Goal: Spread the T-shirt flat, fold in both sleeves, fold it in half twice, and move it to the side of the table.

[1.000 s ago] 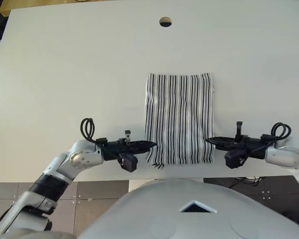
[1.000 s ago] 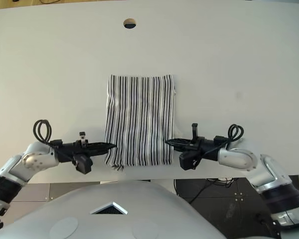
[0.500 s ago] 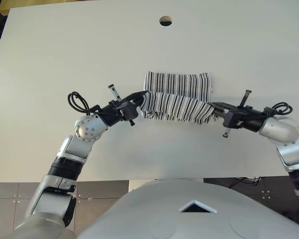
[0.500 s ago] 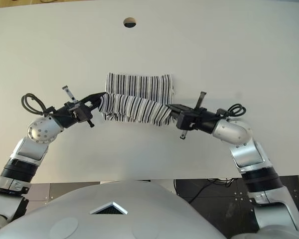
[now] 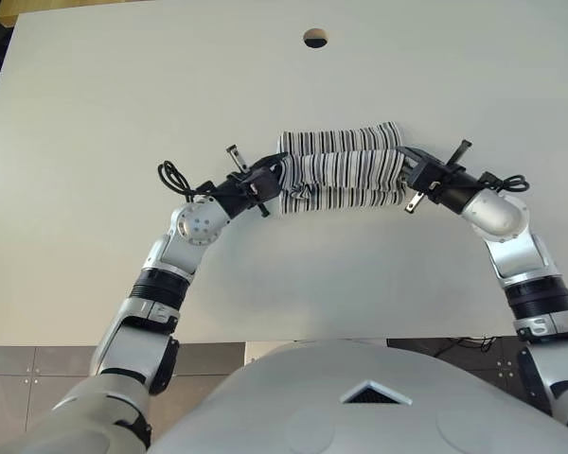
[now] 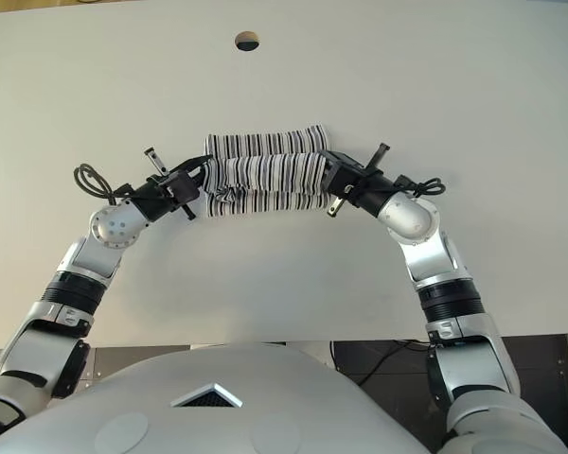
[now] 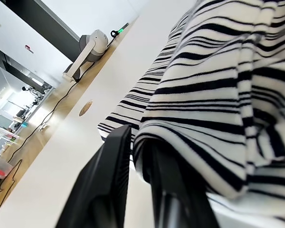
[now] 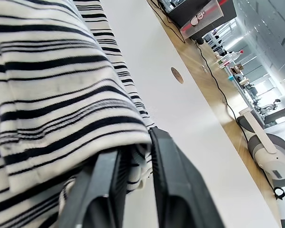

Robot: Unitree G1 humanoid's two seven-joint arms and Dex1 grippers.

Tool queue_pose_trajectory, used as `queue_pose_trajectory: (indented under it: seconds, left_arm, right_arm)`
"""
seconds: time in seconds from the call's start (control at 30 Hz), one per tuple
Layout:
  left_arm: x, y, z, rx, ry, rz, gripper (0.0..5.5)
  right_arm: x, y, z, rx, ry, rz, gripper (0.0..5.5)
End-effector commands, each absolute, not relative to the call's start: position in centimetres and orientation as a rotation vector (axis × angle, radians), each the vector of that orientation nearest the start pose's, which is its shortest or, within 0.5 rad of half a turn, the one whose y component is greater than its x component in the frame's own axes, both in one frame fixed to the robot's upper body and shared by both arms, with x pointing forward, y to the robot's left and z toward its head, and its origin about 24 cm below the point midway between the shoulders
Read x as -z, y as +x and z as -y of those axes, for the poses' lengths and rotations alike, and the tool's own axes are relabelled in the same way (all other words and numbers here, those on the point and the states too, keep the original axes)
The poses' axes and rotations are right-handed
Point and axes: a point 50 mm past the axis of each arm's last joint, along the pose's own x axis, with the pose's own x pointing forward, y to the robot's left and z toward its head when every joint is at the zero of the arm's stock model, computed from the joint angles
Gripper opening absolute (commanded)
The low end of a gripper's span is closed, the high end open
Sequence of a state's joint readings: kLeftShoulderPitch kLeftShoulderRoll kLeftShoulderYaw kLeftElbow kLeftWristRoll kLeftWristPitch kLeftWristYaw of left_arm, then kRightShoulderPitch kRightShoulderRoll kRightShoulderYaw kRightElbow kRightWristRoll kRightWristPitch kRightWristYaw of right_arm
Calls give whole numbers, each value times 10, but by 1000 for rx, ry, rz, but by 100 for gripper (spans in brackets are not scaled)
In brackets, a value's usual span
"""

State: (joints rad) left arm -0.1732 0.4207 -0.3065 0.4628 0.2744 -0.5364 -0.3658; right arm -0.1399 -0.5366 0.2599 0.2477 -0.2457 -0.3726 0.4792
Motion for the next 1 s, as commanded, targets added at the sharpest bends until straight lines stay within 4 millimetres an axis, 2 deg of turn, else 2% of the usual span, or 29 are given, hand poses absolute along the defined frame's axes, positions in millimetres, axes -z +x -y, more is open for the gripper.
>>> queue_pose_trajectory:
  seconds: [0.03,0.2,0.3,0.4,0.47,0.63,0.77,1.0]
  left_arm:
    - [-11,262,-154,729,687,79,130]
    - [-23,268,-151,697,618,155,203]
    - [-26,270,-147,719,604,177,209]
    - [-25,282,-150,666,580,128,209]
    - [-17,291,-155,608,568,54,209]
    - [-7,312,-168,448,469,-92,209]
    - [-3,323,-175,362,375,-172,209]
    - [-5,329,-171,333,145,-199,209]
  right_arm:
    - [-38,262,170,-806,-823,49,153]
    - [-44,267,166,-824,-825,75,159]
    - [-47,272,163,-837,-828,84,159]
    - [-44,286,161,-811,-803,51,159]
    - [-39,302,164,-743,-731,-16,159]
    - [-31,321,168,-639,-508,-122,159]
    - [-29,331,170,-571,-344,-172,159]
    - [-29,338,182,-462,-153,-203,159]
